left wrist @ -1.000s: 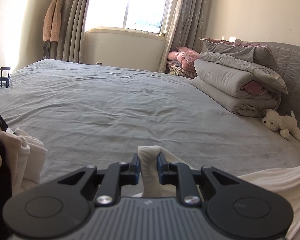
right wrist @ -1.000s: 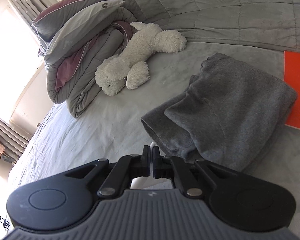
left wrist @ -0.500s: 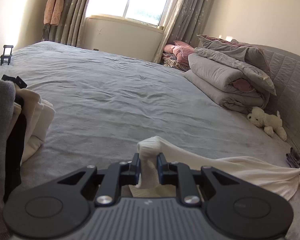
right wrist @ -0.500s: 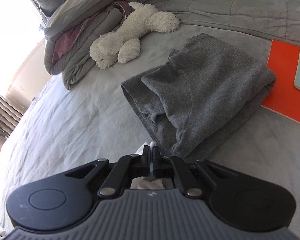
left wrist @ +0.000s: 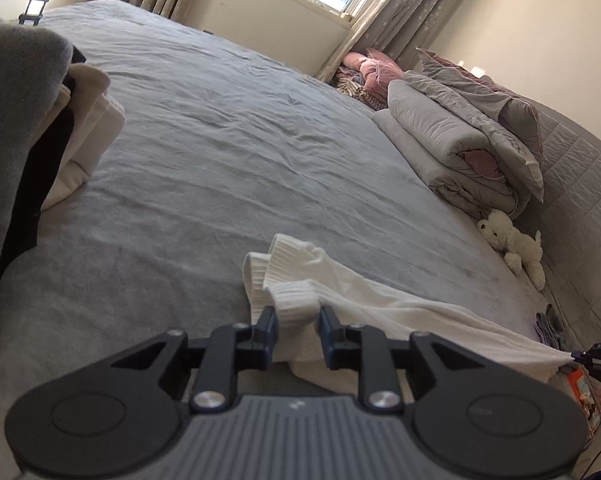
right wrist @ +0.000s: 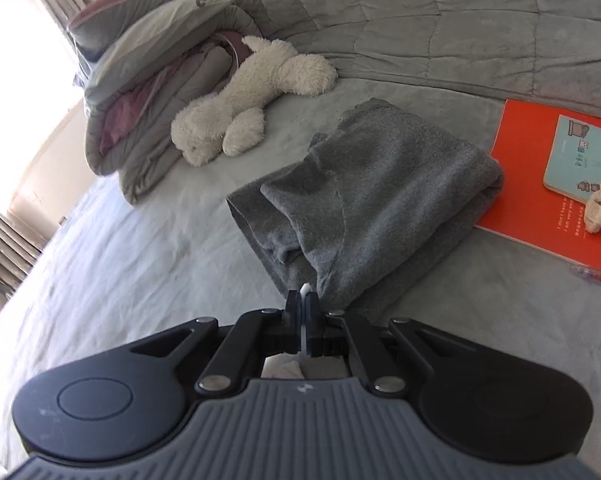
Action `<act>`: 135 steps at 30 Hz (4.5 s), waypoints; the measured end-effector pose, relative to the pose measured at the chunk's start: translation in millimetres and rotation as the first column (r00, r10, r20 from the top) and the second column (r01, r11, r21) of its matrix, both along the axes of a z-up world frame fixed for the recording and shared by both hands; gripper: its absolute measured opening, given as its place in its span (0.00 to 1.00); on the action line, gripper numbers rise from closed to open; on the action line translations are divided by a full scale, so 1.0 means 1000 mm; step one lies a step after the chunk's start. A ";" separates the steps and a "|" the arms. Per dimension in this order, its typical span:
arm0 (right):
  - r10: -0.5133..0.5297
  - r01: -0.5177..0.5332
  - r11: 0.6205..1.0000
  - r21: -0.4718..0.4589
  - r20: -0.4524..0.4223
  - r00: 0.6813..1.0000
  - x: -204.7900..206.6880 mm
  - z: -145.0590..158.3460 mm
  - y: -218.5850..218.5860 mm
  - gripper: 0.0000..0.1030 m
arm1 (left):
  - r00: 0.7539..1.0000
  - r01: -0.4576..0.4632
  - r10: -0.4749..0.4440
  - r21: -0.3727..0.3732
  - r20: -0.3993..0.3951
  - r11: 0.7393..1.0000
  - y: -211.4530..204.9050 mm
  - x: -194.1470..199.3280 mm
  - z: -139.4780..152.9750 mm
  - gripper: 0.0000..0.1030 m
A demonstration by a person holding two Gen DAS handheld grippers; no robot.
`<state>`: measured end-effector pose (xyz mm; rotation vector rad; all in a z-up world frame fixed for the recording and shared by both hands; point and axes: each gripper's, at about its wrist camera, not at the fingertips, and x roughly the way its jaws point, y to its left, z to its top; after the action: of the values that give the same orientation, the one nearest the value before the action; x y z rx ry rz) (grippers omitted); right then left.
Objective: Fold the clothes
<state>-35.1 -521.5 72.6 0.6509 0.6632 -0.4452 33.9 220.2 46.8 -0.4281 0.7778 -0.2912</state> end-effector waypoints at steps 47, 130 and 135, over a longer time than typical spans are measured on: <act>0.894 -0.789 0.155 -0.594 -0.256 0.368 0.165 0.027 0.528 0.05 | 0.971 -0.157 0.086 -0.328 -0.222 0.931 0.033 0.018 -0.012 0.76; 0.999 -0.936 0.033 -0.351 -0.029 0.046 0.096 0.021 0.541 0.18 | 0.932 -0.255 0.244 -0.006 -0.267 0.967 0.048 0.000 -0.013 0.17; 0.992 -0.964 -0.061 -0.259 0.091 -0.087 0.099 0.038 0.535 0.33 | 0.935 -0.250 0.238 -0.011 -0.262 0.968 0.049 0.001 -0.011 0.17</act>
<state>63.6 13.9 110.4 -0.0897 0.6814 1.0957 34.5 269.4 36.1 -0.6070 0.9639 -0.0181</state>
